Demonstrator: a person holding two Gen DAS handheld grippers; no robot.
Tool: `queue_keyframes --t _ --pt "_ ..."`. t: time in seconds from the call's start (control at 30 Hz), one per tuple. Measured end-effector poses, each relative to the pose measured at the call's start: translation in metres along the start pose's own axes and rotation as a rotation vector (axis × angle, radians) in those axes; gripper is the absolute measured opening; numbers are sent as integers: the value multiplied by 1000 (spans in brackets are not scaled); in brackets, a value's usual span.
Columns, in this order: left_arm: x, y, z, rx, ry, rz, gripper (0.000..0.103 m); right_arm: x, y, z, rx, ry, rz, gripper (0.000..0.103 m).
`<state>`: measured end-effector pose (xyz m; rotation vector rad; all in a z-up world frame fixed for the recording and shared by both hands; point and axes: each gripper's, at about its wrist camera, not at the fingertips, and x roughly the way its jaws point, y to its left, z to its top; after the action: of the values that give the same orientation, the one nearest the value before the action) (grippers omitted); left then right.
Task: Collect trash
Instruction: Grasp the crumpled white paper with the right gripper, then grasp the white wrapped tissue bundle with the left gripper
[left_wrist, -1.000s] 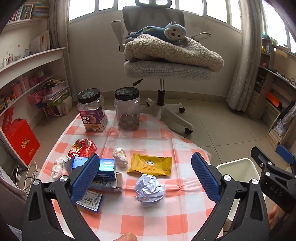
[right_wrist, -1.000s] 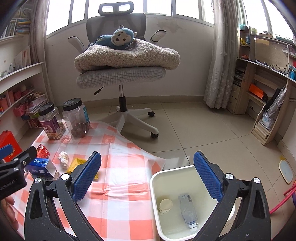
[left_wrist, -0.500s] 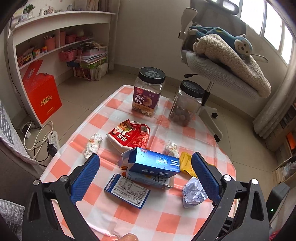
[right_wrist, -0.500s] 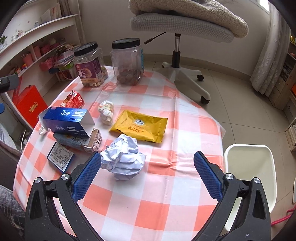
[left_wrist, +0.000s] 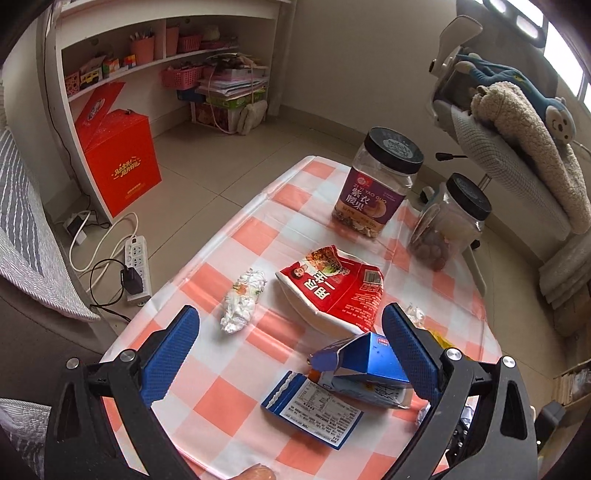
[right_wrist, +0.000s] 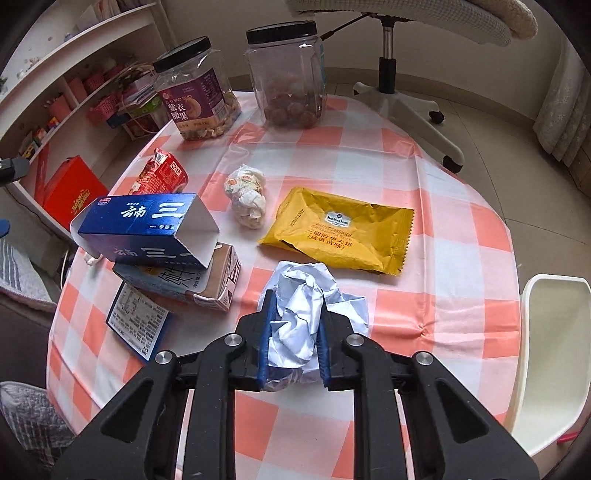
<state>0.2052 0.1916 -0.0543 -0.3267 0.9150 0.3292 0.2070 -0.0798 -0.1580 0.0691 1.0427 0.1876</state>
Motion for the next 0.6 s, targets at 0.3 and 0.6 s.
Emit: queue_keyframes --t 0.3,0.6 --pt "85 52 -4 -40 259 175 96 -41 -14 20 52 -96 83 18" --pt "132 52 -1 37 245 187 96 -50 -29 28 112 -125 125 18"
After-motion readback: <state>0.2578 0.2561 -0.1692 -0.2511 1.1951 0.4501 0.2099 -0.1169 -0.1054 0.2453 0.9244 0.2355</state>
